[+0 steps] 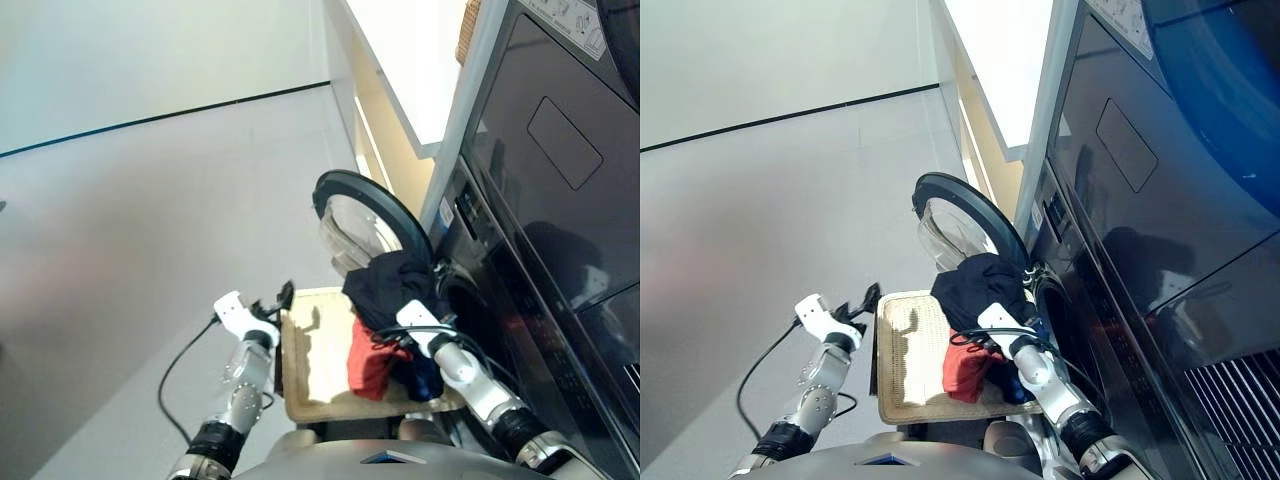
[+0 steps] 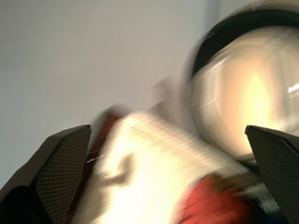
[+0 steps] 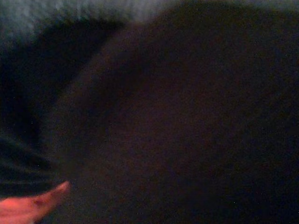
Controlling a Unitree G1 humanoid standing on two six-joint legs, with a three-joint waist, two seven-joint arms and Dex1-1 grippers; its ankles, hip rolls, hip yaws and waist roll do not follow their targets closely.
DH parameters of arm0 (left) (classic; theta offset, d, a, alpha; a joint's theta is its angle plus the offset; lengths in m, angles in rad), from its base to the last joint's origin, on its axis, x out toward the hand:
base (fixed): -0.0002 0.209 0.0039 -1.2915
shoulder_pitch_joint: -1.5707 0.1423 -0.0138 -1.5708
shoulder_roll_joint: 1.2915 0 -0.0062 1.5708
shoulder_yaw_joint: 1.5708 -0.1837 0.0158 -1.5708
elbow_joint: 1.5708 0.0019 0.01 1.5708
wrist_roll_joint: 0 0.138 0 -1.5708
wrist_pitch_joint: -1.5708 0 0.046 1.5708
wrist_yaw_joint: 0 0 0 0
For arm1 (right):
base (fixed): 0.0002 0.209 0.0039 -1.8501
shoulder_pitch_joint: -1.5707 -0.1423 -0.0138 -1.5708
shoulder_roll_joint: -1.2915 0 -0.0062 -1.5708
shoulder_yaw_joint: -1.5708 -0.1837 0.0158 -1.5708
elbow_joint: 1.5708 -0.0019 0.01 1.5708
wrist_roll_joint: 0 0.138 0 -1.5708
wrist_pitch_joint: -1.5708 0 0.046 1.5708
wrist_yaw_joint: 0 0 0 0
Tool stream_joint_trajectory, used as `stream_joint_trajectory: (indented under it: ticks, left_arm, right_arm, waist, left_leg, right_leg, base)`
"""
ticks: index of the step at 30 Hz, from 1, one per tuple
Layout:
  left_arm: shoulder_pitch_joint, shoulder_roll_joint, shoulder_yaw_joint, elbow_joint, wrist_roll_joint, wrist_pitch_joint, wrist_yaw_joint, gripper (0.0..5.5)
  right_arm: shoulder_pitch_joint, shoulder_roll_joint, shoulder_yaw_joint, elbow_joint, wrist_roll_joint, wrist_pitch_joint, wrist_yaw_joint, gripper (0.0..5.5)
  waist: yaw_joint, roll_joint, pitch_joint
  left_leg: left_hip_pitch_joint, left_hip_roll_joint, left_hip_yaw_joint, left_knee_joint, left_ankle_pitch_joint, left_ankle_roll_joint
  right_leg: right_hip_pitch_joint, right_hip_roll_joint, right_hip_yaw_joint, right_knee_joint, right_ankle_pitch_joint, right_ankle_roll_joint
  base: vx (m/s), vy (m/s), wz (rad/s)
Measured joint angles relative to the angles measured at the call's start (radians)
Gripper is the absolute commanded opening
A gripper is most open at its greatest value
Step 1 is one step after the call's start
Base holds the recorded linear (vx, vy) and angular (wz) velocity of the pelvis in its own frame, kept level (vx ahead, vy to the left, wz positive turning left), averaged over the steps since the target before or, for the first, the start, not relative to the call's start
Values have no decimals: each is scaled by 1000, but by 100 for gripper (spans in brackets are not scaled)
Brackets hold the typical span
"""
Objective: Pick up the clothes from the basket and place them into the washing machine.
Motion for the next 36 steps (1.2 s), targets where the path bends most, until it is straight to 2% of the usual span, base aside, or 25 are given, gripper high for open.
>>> stream_joint_trajectory:
  ticks: [2,6,9,11,14,15,16,20,25,29,31,33,36]
  left_arm:
    - [-25,-17,0,79,36,-22,32,550]
    - [-86,-34,-5,151,66,-36,76,550]
    - [-139,-40,-12,169,68,-47,100,550]
    - [-179,-41,-34,173,78,-64,117,550]
    - [-218,-46,-53,185,87,-66,140,550]
    - [-225,-44,-59,173,87,-72,145,550]
    - [-237,-46,-61,170,87,-76,150,550]
    - [-270,-43,-64,145,87,-90,174,550]
    - [-282,-40,-51,135,86,-101,192,550]
    - [-276,-12,-47,96,84,-112,194,550]
    - [-276,-3,-50,86,67,-113,191,550]
    - [-283,0,-52,76,62,-113,187,550]
    - [-288,9,-60,45,45,-115,175,550]
  right_arm:
    - [-18,20,-30,20,75,-1,-24,0]
    - [-87,34,-79,47,175,-9,-76,0]
    - [-166,51,-116,58,242,-17,-128,0]
    - [-216,80,-179,70,322,-50,-169,0]
    - [-263,112,-227,76,435,-58,-227,0]
    - [-278,128,-256,75,470,-81,-249,0]
    - [-294,134,-272,75,496,-99,-270,0]
    - [-378,141,-347,77,551,-143,-344,0]
    - [-516,136,-459,141,633,-206,-436,0]
    - [-621,112,-535,182,726,-245,-474,0]
    - [-693,63,-557,275,767,-248,-486,0]
    - [-757,-20,-570,334,797,-247,-501,0]
    - [-818,-117,-579,323,802,-246,-536,0]
  waist:
    - [3,1,16]
    - [3,6,80]
    - [2,5,142]
    - [-3,2,179]
    - [-1,-6,199]
    - [-5,-10,207]
    - [-5,-9,216]
    - [-2,-8,239]
    - [3,-10,265]
    - [5,-7,263]
    - [12,-4,261]
    - [37,-1,259]
    - [58,11,253]
  left_leg:
    - [-56,-6,1,19,8,-3]
    - [-142,-19,5,58,15,1]
    - [-228,-38,29,91,10,9]
    - [-310,-55,27,131,10,13]
    - [-394,-66,30,166,11,12]
    - [-424,-69,32,190,7,8]
    - [-442,-71,33,194,8,10]
    - [-560,-73,31,260,-2,9]
    - [-641,-72,44,307,-19,5]
    - [-737,-72,63,356,-34,12]
    - [-783,-73,67,390,-46,11]
    - [-829,-73,83,426,-63,18]
    - [-892,-77,83,473,-82,21]
  right_leg:
    - [-62,-6,1,27,1,1]
    - [-170,-24,7,107,-10,5]
    - [-301,-36,33,216,-33,8]
    - [-409,-58,40,309,-59,8]
    - [-502,-64,53,359,-64,4]
    - [-534,-66,55,380,-72,2]
    - [-556,-71,56,396,-74,1]
    - [-666,-73,64,445,-80,-3]
    - [-750,-73,84,478,-87,-8]
    - [-847,-71,110,504,-82,-6]
    - [-885,-70,115,514,-82,-6]
    - [-927,-68,134,528,-81,-2]
    - [-983,-68,154,548,-73,2]
  base:
    - [-186,77,-12]
    - [-116,59,-25]
    - [-147,63,-103]
    - [-108,48,94]
    - [-82,24,27]
    - [-66,0,38]
    - [-55,-5,78]
    - [0,0,0]
    - [29,0,-7]
    - [22,2,-25]
    - [0,0,0]
    - [0,0,0]
    - [0,0,0]
